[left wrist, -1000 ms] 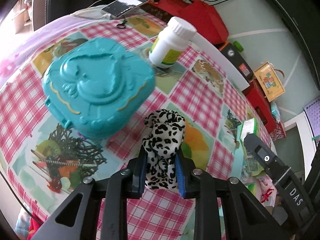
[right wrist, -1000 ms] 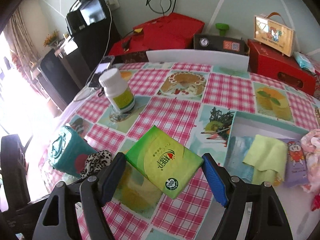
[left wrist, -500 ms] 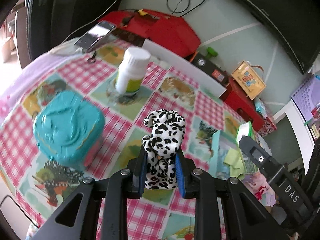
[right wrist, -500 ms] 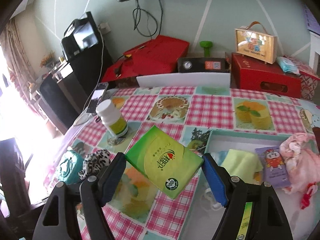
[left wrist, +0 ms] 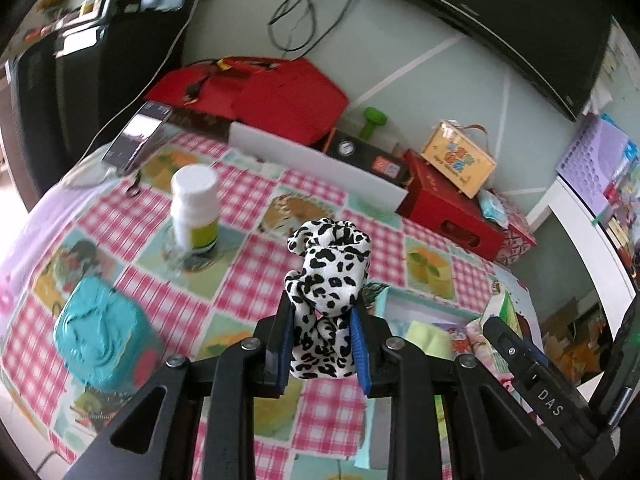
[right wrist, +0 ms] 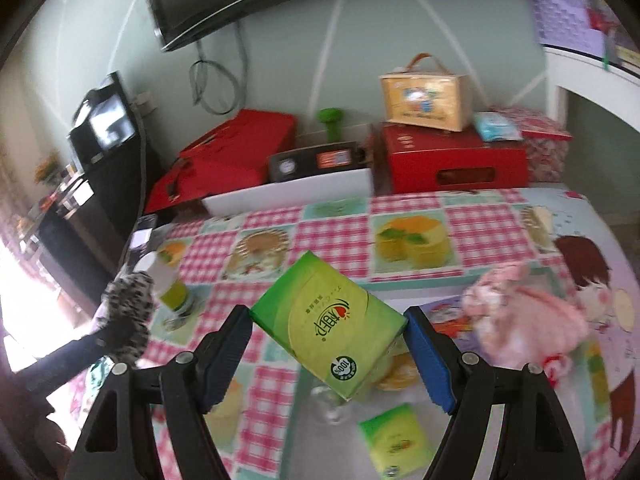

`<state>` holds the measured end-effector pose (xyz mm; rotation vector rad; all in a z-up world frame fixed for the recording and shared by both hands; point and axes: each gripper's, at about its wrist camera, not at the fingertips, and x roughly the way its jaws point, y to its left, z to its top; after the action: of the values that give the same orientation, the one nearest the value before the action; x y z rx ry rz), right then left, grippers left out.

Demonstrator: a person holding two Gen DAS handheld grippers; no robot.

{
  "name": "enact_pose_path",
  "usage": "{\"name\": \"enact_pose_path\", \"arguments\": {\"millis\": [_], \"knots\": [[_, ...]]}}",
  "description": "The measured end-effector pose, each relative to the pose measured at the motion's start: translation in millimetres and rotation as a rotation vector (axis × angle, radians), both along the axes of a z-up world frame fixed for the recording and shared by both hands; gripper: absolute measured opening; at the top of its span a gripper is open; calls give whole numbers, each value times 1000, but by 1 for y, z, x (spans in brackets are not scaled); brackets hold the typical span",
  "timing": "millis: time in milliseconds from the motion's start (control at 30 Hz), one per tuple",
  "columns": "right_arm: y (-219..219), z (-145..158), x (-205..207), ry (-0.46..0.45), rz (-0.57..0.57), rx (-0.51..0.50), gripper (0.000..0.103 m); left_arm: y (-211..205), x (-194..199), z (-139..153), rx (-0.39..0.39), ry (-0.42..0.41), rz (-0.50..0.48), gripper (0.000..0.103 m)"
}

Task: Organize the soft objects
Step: 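Lift the scrunchie and tissue pack and carry both over the white tray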

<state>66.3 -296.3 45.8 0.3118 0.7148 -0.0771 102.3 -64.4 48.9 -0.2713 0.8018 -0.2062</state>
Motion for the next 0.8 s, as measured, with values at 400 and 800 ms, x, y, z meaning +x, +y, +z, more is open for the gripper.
{"name": "enact_pose_path", "arguments": {"millis": [400, 800], "knots": [[-75, -7, -27, 23, -246, 50, 80, -79, 3, 0, 76, -6, -202, 27], [-113, -26, -41, 126, -395, 42, 80, -142, -7, -46, 130, 118, -387, 27]]}}
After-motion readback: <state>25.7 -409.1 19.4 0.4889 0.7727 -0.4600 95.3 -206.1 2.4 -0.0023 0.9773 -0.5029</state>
